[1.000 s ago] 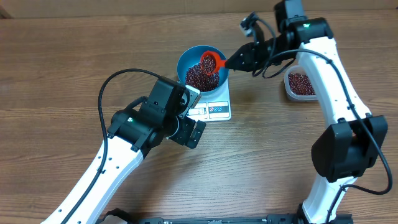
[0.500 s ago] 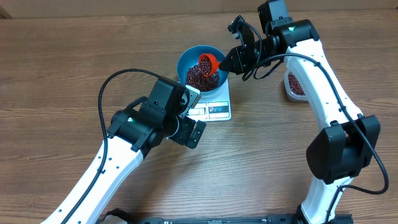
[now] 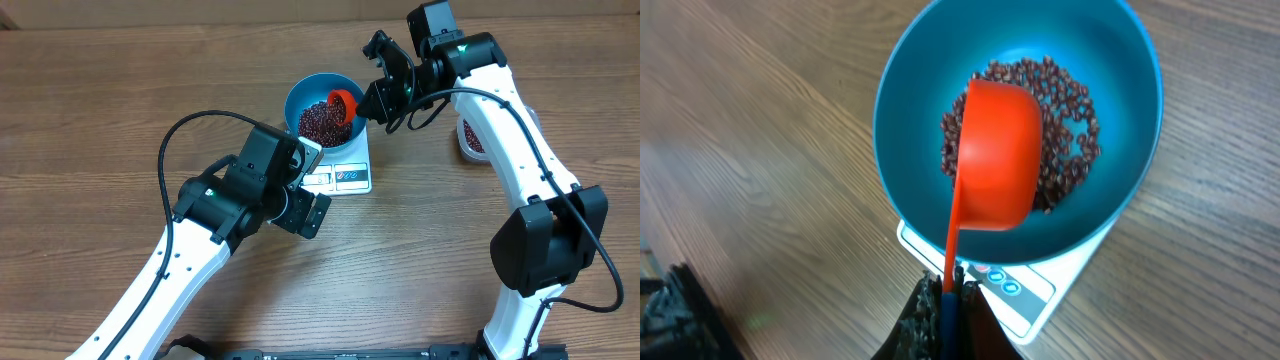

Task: Scoop item into bowl and weigh 150g on scale
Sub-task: 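Tilt the scoop with the right gripper to pour beans into the bowl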

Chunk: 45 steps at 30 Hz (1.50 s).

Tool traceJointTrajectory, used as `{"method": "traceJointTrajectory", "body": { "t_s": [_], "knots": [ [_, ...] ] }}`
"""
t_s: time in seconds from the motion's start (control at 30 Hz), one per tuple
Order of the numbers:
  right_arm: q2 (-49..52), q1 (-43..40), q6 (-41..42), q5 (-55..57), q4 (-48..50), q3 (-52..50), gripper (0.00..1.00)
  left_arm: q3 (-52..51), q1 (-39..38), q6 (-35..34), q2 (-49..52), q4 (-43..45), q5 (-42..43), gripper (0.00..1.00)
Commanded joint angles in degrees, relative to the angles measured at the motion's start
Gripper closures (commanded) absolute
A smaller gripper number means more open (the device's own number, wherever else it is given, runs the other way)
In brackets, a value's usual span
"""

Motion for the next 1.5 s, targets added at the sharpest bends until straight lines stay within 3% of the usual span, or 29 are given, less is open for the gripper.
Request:
{"method": "traceJointTrajectory", "body": {
  "t_s": [0.0, 0.17, 1.1, 1.3, 1.47],
  "knots": [
    [-0.04, 1.18, -3.50, 1.07, -0.46, 1.73, 0.96, 0.15, -0.28, 0.04, -0.17, 0.09, 0.76, 0.00],
    [-0.04, 1.20, 0.24, 1.14, 1.40, 1.73, 0.96, 0.17, -0.28, 0.04, -0.17, 0.09, 0.76, 0.00],
    [-0.04, 1.22, 0.20, 1.01, 0.83, 1.73, 0.97, 0.15, -0.28, 0.04, -0.17, 0.09, 0.76, 0.00],
    [-0.04, 2.40, -6.25, 3.39, -1.07, 1.73, 0.96, 0.17, -0.28, 0.04, -0.17, 0.09, 0.76, 0.00],
    [-0.04, 2.10, 3.69, 7.10, 3.06, 1.73, 0.96, 0.15, -0.28, 0.04, -0.17, 0.09, 0.76, 0.00]
  ]
}}
